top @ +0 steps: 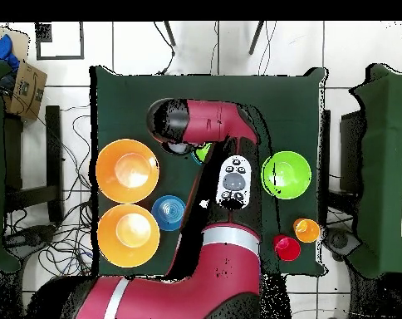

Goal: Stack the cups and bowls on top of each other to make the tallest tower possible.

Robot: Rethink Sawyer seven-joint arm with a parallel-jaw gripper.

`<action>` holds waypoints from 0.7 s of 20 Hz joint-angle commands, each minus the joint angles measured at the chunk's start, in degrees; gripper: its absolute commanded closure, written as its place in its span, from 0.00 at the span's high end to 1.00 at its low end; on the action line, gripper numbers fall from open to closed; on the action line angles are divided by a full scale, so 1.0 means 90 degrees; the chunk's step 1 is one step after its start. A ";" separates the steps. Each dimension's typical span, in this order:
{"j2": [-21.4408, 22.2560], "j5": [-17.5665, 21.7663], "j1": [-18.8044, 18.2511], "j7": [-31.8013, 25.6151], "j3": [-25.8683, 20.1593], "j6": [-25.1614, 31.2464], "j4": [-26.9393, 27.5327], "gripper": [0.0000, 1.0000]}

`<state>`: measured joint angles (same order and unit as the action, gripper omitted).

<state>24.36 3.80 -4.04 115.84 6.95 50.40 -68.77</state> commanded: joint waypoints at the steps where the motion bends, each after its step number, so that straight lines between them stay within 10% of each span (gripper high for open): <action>1: -0.0217 -0.0146 0.0148 0.0909 -0.0279 0.0109 0.0031 0.00; 14: -0.0200 -0.0388 0.0103 0.0896 -0.0410 -0.0333 -0.0114 0.00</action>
<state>23.75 1.79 -3.56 115.84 7.25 50.40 -68.77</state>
